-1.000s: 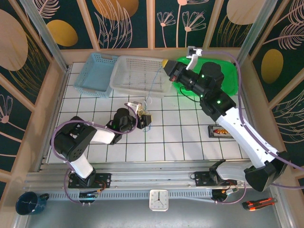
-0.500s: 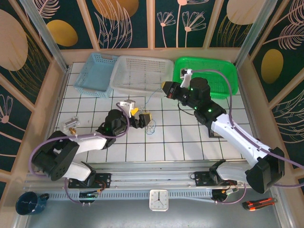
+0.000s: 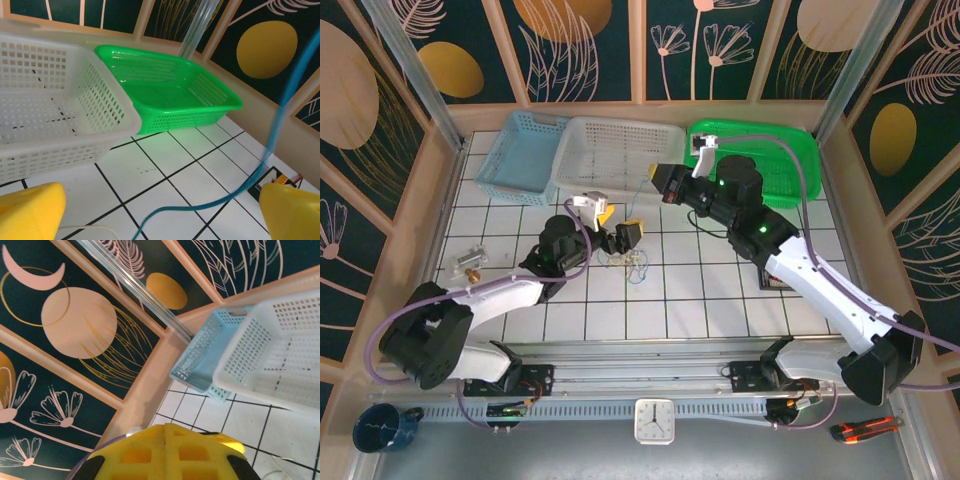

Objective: Untangle the cables

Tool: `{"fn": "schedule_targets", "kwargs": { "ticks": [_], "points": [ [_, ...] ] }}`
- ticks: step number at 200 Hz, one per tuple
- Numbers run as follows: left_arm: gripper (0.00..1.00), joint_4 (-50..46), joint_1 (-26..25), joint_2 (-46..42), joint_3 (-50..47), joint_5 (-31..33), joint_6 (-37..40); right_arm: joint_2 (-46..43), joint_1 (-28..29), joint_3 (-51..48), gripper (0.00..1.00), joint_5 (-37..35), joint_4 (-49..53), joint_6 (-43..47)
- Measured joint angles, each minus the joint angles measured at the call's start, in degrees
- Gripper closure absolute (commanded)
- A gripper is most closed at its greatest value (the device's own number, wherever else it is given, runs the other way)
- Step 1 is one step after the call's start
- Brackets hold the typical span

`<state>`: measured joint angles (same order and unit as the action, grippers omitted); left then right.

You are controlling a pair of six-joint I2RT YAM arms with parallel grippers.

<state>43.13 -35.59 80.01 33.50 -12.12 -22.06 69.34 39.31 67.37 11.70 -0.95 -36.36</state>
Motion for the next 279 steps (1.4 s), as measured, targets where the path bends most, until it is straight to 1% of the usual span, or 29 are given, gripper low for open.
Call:
{"fn": "schedule_targets", "kwargs": {
  "ticks": [7, 19, 27, 37, 57, 65, 71, 94, 115, 170, 229, 266, 279],
  "points": [
    [0.03, 0.3, 0.0, 1.3, 0.2, 0.1, 0.0, 0.1, 0.1, 0.9, 1.0, 0.2, 0.3, 0.0],
    [0.11, 0.4, 0.0, 3.6, 0.5, 0.1, 0.1, 0.2, 0.2, 2.4, 1.0, 0.5, 0.7, 0.0],
    [0.19, 0.6, 0.0, 5.5, 0.8, 0.1, 0.0, 0.3, 0.2, 3.7, 1.0, 0.7, 1.3, 0.0],
    [0.33, 0.8, 0.0, 7.9, 1.2, -0.4, 0.2, 0.5, 0.2, 5.7, 1.0, 1.1, 1.7, 0.0],
    [0.57, 1.4, 0.0, 12.8, 2.3, -2.0, -0.7, 1.1, 0.2, 10.7, 1.0, 2.1, 2.6, 0.0],
    [0.64, 1.7, 0.0, 14.4, 2.5, -2.8, -0.9, 1.3, 0.2, 12.7, 1.0, 2.5, 3.0, 0.2],
    [0.68, 2.0, 0.0, 15.4, 2.6, -3.1, -1.2, 1.4, 0.2, 14.2, 1.0, 3.0, 3.1, 0.3],
    [0.69, 3.4, 0.0, 17.5, 2.4, -4.4, -2.7, 1.6, -0.9, 20.4, 1.0, 4.5, 4.1, 0.7],
    [0.7, 4.9, 0.0, 17.6, 1.2, -4.5, -3.3, 1.3, -4.7, 24.6, 1.0, 5.8, 3.8, 0.5],
    [0.78, 6.7, 0.0, 19.0, -1.7, -4.6, -4.5, -3.1, -13.4, 25.7, 1.0, 6.8, 0.7, -1.4],
    [0.79, 7.2, 0.0, 19.1, -4.0, -4.6, -4.8, -5.2, -17.9, 28.8, 1.0, 6.6, -0.3, -1.7],
    [0.79, 7.4, 0.0, 19.1, -5.4, -4.6, -5.2, -1.9, -20.4, 37.6, 1.0, 6.6, 0.8, -1.7],
    [0.75, 7.7, 0.0, 19.1, -5.8, -4.6, -5.4, -1.0, -20.5, 40.2, 1.0, 6.7, 0.9, -1.7]
  ]
}}
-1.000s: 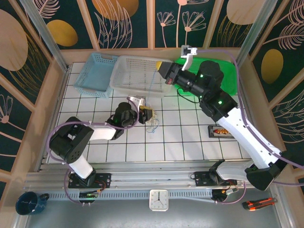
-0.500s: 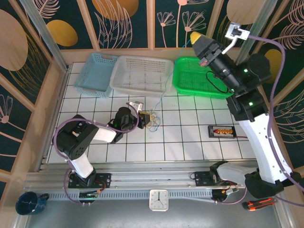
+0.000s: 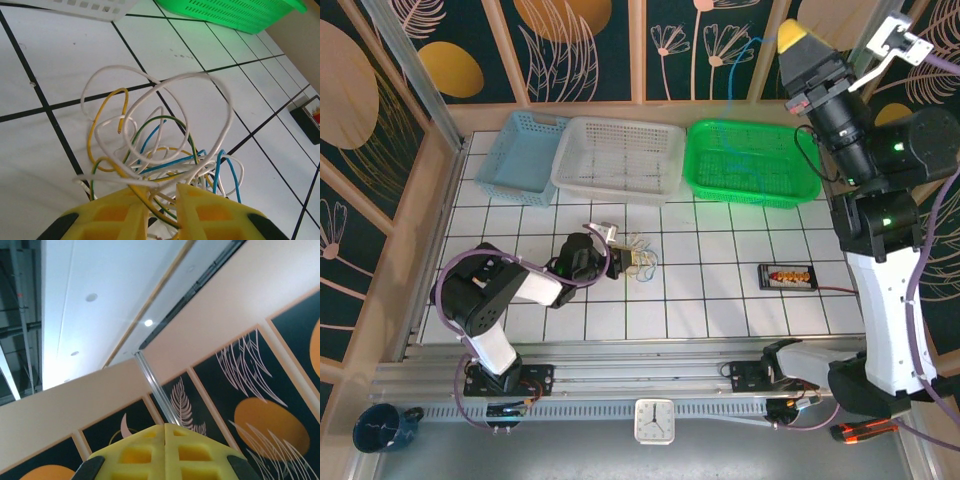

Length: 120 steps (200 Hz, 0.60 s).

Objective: Untangle the cables

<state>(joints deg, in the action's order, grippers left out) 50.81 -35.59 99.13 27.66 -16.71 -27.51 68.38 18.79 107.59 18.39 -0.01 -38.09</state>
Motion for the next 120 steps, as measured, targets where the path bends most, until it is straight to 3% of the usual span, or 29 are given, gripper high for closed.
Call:
{"fn": "schedule_targets", "kwargs": {
  "ticks": [29, 55, 61, 120],
  "points": [
    [0.48, 0.0, 0.0, -1.3, -0.6, 0.1, -1.3, 0.9, -0.1, 1.1, 1.0, 0.2, 0.3, 0.0],
    [0.16, -0.7, 0.0, -5.4, -0.7, 0.2, -2.6, 1.6, -0.5, -1.1, 1.0, 0.1, 0.3, 0.2],
    [0.02, -1.2, 0.0, -6.8, -0.7, 0.4, -2.8, 1.9, -0.7, -1.8, 1.0, 0.1, 0.4, 0.2],
    [0.01, -9.4, 0.0, -19.8, 0.6, 4.2, -3.9, 6.3, -1.0, -5.4, 1.0, -0.5, 0.4, 1.8]
  ]
}}
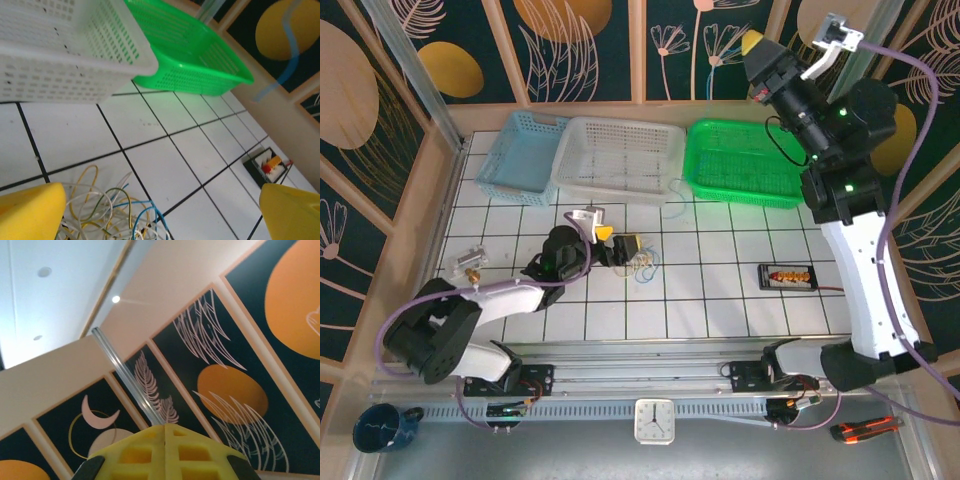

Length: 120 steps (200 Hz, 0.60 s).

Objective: Untangle the cables

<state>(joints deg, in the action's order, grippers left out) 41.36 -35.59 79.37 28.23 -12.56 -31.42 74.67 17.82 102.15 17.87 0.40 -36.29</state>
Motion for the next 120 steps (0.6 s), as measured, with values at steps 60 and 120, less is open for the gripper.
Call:
{"fn": "schedule_targets", "kwargs": {
  "ticks": [60, 120],
  "points": [
    [0.01, -8.1, 0.0, -7.9, 2.9, 6.4, -2.5, 8.1, -2.1, 1.3, 1.0, -1.9, -1.7, 3.0],
    [0.01, -14.2, 0.0, -9.2, 8.5, 9.5, -1.9, 20.2, -7.3, 10.0, 1.0, -6.4, -1.4, 7.7]
  ]
}}
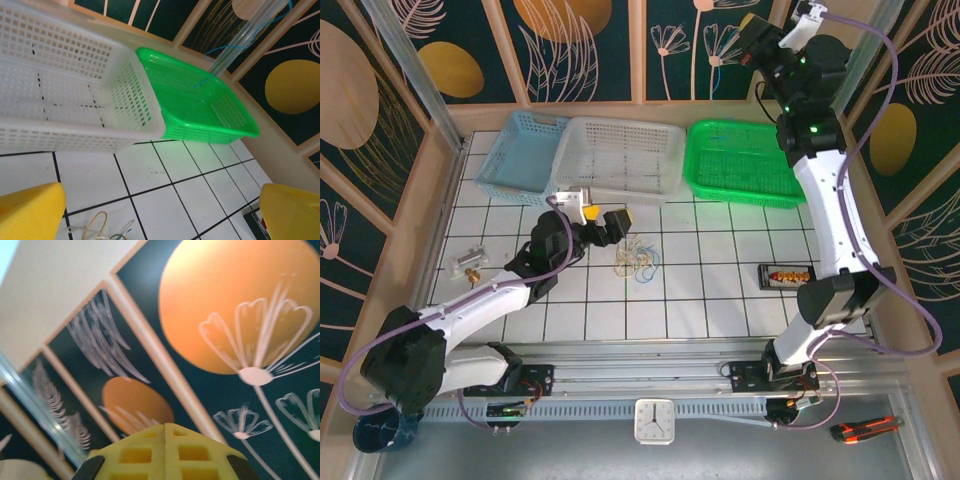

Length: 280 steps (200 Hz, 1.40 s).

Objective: Untangle the cables

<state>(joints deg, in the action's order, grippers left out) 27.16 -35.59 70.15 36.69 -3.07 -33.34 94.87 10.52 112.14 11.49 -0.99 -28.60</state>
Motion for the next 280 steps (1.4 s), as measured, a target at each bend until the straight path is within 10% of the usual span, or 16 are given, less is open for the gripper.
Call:
{"fn": "schedule_targets", "kwargs": {
  "ticks": [91, 134, 166, 280],
  "points": [
    [0.01, -2.6, 0.0, 1.4, 6.5, -0.5, 0.7, 4.2, -0.9, -24.2, 1.0, -12.3, -8.0, 0.9],
    [0.01, -3.5, 0.0, 1.9, 6.5, -0.9, 0.6, 16.3, -1.5, -20.9, 1.0, -16.3, -4.2, 0.0],
    [0.01, -3.9, 0.0, 1.9, 6.5, -0.9, 0.3, 21.6, -2.9, -14.7, 0.42, -19.5, 1.9, -0.5],
    [0.01, -5.7, 0.0, 1.0, 3.6, -0.7, -1.7, -2.3, 2.5, -37.7, 0.36, -12.1, -2.6, -3.3]
  ]
}}
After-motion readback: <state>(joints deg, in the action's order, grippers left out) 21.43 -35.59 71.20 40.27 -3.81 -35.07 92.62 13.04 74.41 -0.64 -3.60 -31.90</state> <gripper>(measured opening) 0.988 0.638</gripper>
